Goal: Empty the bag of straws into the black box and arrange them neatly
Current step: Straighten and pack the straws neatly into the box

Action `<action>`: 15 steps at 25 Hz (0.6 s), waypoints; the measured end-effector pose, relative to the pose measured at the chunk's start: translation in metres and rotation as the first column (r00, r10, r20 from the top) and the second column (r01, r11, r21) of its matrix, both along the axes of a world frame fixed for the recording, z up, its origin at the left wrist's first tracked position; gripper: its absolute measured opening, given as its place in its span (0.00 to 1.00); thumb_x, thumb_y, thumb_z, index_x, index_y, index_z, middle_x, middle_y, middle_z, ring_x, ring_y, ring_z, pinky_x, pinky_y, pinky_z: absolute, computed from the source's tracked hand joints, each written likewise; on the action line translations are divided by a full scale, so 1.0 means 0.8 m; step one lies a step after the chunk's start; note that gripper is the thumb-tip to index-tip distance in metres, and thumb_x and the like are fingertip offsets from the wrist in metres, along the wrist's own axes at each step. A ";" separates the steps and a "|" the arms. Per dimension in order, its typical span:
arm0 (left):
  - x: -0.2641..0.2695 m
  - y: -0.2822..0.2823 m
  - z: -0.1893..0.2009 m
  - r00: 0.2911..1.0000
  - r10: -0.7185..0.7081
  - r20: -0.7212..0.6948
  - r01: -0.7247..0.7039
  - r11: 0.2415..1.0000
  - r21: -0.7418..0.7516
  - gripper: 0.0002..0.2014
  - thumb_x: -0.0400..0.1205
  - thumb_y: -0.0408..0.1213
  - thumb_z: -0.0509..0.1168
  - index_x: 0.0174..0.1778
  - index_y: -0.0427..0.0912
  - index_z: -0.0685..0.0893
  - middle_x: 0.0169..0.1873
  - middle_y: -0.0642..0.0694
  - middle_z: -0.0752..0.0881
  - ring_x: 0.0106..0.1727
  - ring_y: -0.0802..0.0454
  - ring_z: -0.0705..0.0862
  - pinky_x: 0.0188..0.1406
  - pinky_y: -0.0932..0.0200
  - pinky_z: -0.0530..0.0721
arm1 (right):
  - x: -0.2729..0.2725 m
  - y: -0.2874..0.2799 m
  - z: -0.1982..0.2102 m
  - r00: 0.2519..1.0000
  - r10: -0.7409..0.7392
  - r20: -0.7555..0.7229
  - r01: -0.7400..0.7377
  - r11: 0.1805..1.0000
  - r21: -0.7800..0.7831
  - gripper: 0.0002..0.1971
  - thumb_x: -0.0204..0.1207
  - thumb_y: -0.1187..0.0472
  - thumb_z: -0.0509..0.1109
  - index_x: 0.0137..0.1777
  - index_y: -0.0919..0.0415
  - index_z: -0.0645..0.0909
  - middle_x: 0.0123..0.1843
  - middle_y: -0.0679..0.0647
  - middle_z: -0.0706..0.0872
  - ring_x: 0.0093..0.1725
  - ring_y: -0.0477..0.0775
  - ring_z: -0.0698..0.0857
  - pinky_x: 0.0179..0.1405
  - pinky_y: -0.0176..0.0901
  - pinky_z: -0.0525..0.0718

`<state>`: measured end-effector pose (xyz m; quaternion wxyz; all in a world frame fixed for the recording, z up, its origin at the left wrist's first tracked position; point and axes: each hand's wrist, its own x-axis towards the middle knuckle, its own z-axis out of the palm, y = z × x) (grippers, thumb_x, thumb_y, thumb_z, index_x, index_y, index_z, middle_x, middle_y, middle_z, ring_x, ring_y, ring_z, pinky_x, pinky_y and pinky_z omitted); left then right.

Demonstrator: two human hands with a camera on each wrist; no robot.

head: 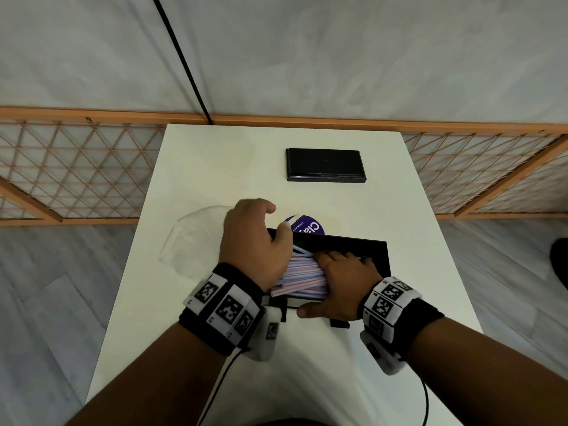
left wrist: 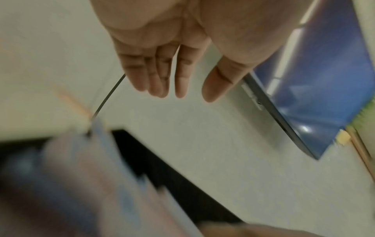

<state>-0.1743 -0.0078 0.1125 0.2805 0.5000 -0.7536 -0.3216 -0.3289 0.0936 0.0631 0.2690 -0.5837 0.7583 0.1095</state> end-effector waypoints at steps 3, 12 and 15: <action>-0.017 -0.005 0.022 0.983 0.111 -0.144 -0.049 0.924 0.379 0.04 0.81 0.36 0.70 0.47 0.41 0.86 0.45 0.49 0.86 0.47 0.48 0.85 0.48 0.57 0.80 | -0.001 -0.001 0.003 1.000 -0.008 0.013 0.007 1.000 0.002 0.59 0.51 0.17 0.67 0.82 0.42 0.56 0.80 0.46 0.70 0.78 0.61 0.68 0.78 0.70 0.61; -0.068 0.008 0.008 0.735 0.642 -0.217 0.101 0.214 0.972 0.04 0.83 0.21 0.59 0.51 0.27 0.78 0.50 0.30 0.81 0.41 0.38 0.88 0.31 0.51 0.91 | -0.004 -0.006 0.007 0.996 0.078 -0.034 -0.076 0.996 0.046 0.55 0.55 0.26 0.74 0.80 0.47 0.59 0.75 0.54 0.73 0.74 0.66 0.72 0.72 0.71 0.65; -0.079 0.006 -0.003 0.771 0.621 -0.139 0.073 0.132 0.989 0.10 0.86 0.20 0.53 0.61 0.22 0.75 0.58 0.27 0.84 0.56 0.34 0.86 0.51 0.48 0.88 | -0.008 -0.009 0.012 0.993 0.114 0.005 -0.115 0.992 0.053 0.57 0.57 0.30 0.77 0.83 0.44 0.53 0.77 0.55 0.68 0.76 0.66 0.68 0.74 0.73 0.63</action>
